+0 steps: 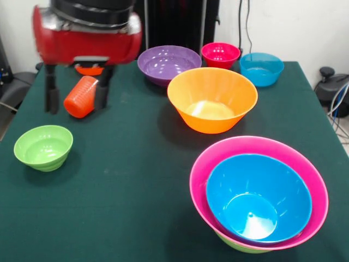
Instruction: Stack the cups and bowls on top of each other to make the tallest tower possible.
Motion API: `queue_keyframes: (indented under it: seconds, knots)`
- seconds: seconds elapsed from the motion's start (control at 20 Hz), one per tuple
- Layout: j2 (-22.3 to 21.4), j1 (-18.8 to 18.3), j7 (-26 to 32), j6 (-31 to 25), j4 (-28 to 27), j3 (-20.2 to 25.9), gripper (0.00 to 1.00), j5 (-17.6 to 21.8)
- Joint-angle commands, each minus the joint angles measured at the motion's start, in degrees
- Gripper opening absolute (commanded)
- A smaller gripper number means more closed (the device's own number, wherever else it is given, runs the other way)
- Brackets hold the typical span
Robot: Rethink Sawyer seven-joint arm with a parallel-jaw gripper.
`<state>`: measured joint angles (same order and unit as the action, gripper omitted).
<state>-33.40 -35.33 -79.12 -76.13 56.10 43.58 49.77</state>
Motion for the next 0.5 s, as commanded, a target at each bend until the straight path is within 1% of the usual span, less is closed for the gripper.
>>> queue_keyframes:
  seconds: [0.05,0.15,0.35,0.5]
  knots:
    - [5.17,0.52,14.85,0.87,-2.25,-4.36,1.0,5.99]
    - [5.05,0.56,14.07,-0.05,-1.74,-4.81,1.0,5.21]
    - [5.62,0.5,10.31,2.22,-1.1,-6.22,1.0,5.52]
    - [5.65,0.77,4.33,2.35,-0.59,-7.93,1.0,4.92]
